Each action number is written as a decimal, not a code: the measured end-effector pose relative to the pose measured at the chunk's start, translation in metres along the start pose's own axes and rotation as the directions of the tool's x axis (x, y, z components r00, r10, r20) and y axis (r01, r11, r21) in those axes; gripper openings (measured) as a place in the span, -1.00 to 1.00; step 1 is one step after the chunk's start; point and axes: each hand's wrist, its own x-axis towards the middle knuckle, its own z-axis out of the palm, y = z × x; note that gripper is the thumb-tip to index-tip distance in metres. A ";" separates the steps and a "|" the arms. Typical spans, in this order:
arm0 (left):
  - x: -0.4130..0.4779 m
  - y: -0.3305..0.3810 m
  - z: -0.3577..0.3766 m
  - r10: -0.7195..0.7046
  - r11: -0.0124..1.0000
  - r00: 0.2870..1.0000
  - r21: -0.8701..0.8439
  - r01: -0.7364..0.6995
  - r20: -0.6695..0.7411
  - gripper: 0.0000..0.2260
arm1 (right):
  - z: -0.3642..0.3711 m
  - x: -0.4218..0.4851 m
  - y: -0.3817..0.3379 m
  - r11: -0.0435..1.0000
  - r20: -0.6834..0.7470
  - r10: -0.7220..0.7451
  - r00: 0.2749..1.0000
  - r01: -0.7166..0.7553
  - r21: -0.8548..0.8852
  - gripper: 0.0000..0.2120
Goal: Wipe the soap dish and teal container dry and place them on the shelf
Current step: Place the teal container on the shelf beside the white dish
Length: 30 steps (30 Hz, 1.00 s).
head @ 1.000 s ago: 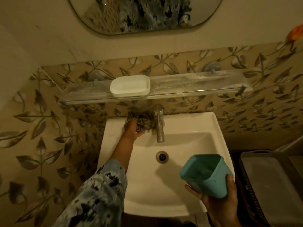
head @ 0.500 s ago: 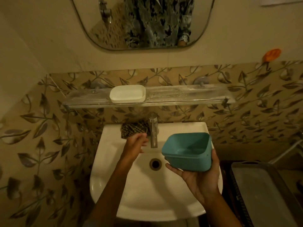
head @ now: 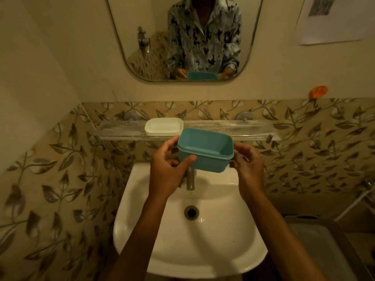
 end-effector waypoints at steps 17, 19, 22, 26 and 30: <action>0.096 0.021 0.013 0.074 0.977 0.997 0.203 -0.065 -0.036 -0.58 | 0.017 0.085 -0.060 0.974 0.352 -0.107 0.930 0.169 -0.149 -0.66; 0.101 0.019 0.016 0.084 0.970 0.995 0.232 -0.071 -0.045 -0.59 | 0.018 0.088 -0.056 0.970 0.338 -0.102 0.936 0.169 -0.175 -0.63; 0.107 0.014 0.018 0.085 0.958 0.995 0.278 -0.067 -0.054 -0.61 | 0.021 0.091 -0.051 0.968 0.315 -0.089 0.945 0.157 -0.196 -0.61; 0.112 0.006 0.018 0.056 0.949 0.998 0.312 -0.043 -0.033 -0.61 | 0.026 0.091 -0.046 0.967 0.298 -0.079 0.951 0.145 -0.207 -0.60; 0.113 -0.001 0.015 0.050 0.934 0.999 0.356 -0.039 -0.020 -0.62 | 0.030 0.090 -0.041 0.968 0.291 -0.051 0.955 0.119 -0.223 -0.58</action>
